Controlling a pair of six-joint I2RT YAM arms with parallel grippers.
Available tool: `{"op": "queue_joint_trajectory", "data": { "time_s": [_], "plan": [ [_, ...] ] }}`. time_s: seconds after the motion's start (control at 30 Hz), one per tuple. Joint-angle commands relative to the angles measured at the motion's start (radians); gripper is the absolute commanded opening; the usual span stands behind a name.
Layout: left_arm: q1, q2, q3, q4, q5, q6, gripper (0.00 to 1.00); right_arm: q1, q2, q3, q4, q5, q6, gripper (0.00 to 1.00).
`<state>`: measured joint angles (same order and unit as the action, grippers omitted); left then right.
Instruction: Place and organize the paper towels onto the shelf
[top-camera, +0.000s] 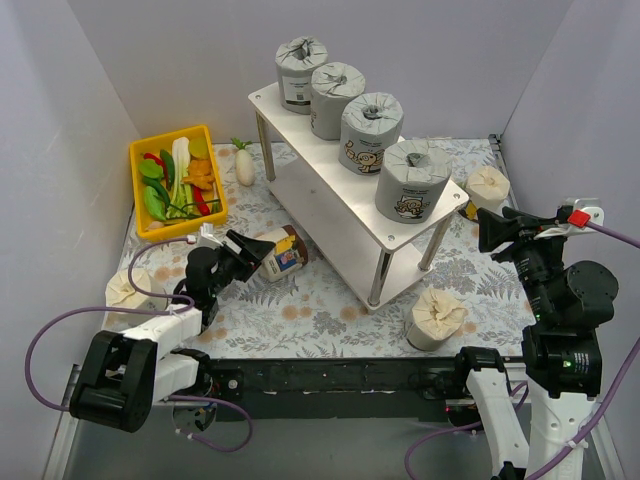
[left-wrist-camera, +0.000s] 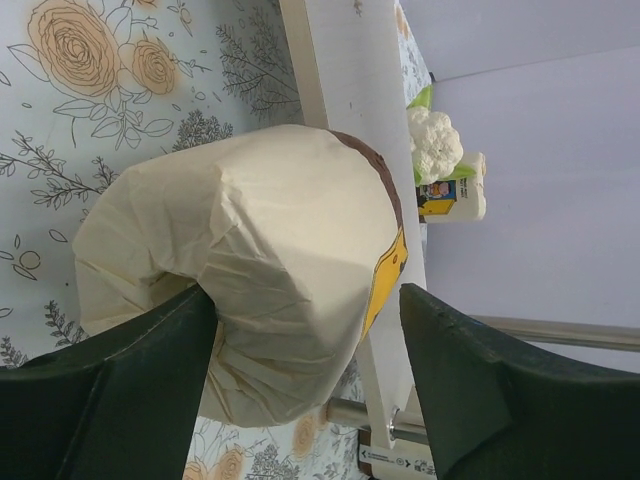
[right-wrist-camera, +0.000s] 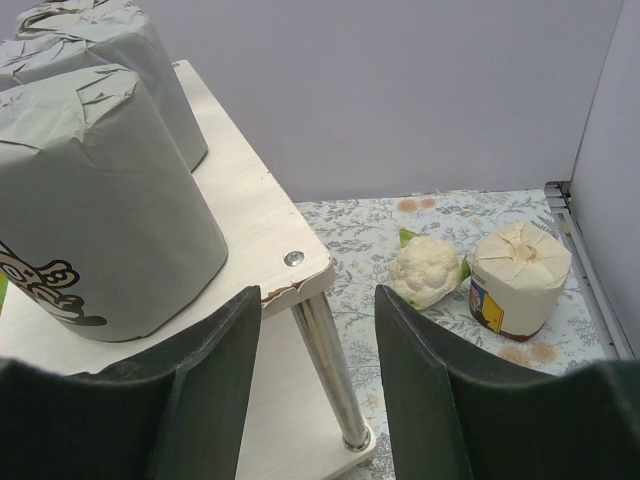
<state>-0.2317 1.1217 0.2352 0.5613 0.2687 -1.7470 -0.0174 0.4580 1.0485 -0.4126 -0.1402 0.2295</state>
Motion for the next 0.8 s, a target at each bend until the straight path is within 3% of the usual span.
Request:
{"op": "queue_joint_trajectory", "data": {
  "time_s": [0.0, 0.23, 0.37, 0.57, 0.77],
  "plan": [
    [-0.006, -0.026, 0.004, 0.029, -0.029, 0.001, 0.69, 0.005, 0.007, 0.024, 0.047, 0.005, -0.013, 0.57],
    [-0.006, -0.039, 0.045, -0.030, -0.042, 0.044, 0.39, 0.005, 0.014, 0.030, 0.047, -0.010, -0.010, 0.57],
    [-0.009, -0.039, 0.084, -0.077, -0.039, 0.087, 0.30, 0.005, 0.014, 0.033, 0.047, -0.004, -0.012, 0.57],
    [-0.015, -0.088, 0.153, -0.190, -0.051, 0.162, 0.26, 0.005, 0.005, 0.025, 0.046, 0.002, -0.018, 0.57],
    [-0.021, -0.111, 0.335, -0.360, -0.075, 0.381, 0.26, 0.005, 0.004, 0.019, 0.047, 0.007, -0.027, 0.58]
  ]
}}
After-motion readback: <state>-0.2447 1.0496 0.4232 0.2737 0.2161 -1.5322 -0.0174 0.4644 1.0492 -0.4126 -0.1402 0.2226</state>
